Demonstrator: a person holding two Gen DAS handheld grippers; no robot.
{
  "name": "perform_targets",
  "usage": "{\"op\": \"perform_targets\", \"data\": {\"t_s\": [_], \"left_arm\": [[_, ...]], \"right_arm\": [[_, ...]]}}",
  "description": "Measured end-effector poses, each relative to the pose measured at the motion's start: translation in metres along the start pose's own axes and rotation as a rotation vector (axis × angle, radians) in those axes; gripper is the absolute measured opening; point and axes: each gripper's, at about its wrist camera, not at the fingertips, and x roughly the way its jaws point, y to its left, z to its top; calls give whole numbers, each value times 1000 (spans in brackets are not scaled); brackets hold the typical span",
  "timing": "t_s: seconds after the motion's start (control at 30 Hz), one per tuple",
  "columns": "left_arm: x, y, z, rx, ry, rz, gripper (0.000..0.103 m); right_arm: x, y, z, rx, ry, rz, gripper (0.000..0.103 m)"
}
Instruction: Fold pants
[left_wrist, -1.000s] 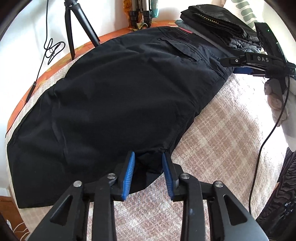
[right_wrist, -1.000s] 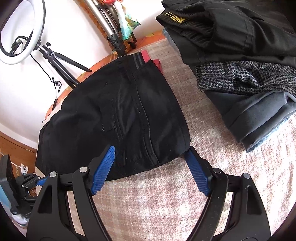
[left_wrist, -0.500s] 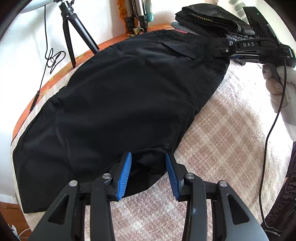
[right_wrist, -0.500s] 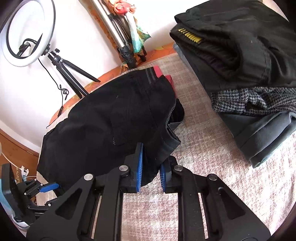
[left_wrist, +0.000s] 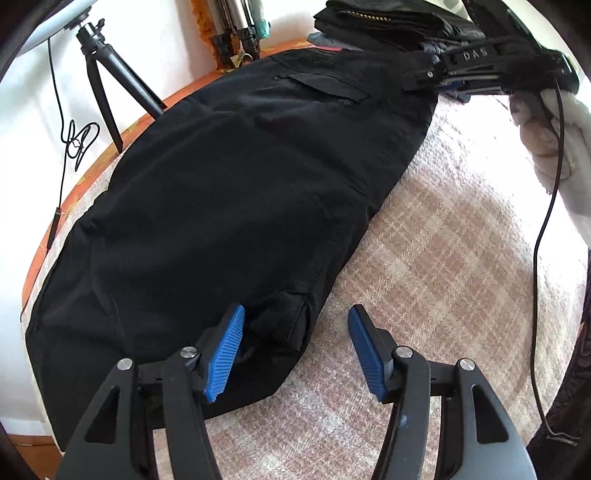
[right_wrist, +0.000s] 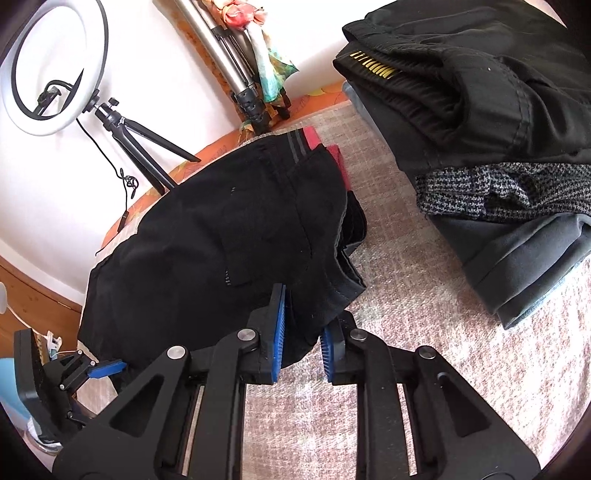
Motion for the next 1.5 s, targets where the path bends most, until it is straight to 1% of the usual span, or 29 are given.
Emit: {"op": "perform_targets", "data": {"t_s": [0.03,0.07,0.1,0.17,0.2,0.23,0.27,0.3,0.33,0.37,0.4,0.5,0.53,0.6,0.7,0.8,0.87,0.93,0.97,1.0,1.03,1.07,1.13,1.23,1.33,1.37,1.43,1.47,1.5], "left_arm": [[0,5,0,-25,-6,-18,51],[-1,12,0,-51,-16,-34,45],[-2,18,1,-76,-24,-30,32],[-5,27,2,-104,-48,-74,22],[-8,31,2,-117,-67,-99,16],[-8,34,1,-118,-79,-101,15],[-10,34,1,-114,-91,-99,14],[-12,34,1,-111,-96,-98,12],[-14,33,1,-104,-96,-95,10],[-14,32,-3,-101,-98,-97,8],[-17,32,-4,-99,-103,-100,8],[-31,32,-7,-111,-137,-112,7],[-32,31,-10,-112,-149,-123,7],[-33,28,-17,-102,-156,-153,7],[-18,23,-21,-86,-115,-127,7],[-14,18,-23,-73,-108,-102,7],[-17,18,-23,-75,-115,-97,7],[-18,20,-19,-86,-118,-106,7],[-21,23,-18,-95,-119,-108,9],[-23,24,-19,-109,-121,-112,10],[-26,26,-19,-123,-122,-118,10],[-29,29,-18,-136,-122,-123,11],[-38,33,-21,-155,-124,-108,11],[-55,46,-33,-189,-157,-75,11],[-73,75,-57,-293,-196,-65,11],[-77,87,-65,-336,-204,-47,11],[-84,117,-86,-468,-208,-18,11],[-86,135,-98,-551,-211,-33,11],[-89,156,-113,-649,-221,-66,12]], "right_arm": [[0,-1,-1,9,3,4,30],[-1,-3,-2,21,3,3,41],[0,-5,-3,40,4,0,54],[6,-10,-6,85,25,12,62],[8,-10,-6,89,14,19,63],[9,-7,-6,76,0,27,64],[12,-4,-5,60,7,39,55],[15,-2,-5,45,14,16,32],[14,-1,-4,38,2,-22,22],[12,-2,-3,48,-5,-8,17],[5,-2,-2,64,-22,12,17],[-29,9,0,0,-109,42,15],[-35,10,0,-13,-117,45,15],[-30,10,-4,-35,-98,12,15],[-9,9,-12,-50,-56,-77,15],[-10,10,-13,-58,-68,-91,15],[-13,9,-13,-43,-82,-72,16],[-12,3,-15,5,-68,-62,19],[-12,-1,-17,32,-61,-56,25],[-11,-4,-18,56,-50,-51,37],[-10,-8,-19,78,-37,-52,43],[-11,-10,-20,93,-31,-62,45],[-19,-11,-23,80,-43,-85,45],[-37,1,-25,-11,-86,-124,45],[-52,17,-25,-91,-126,-126,45],[-56,24,-25,-115,-138,-116,45],[-60,38,-26,-160,-145,-89,45],[-60,47,-27,-187,-141,-72,46],[-59,57,-28,-216,-132,-51,46]]}}
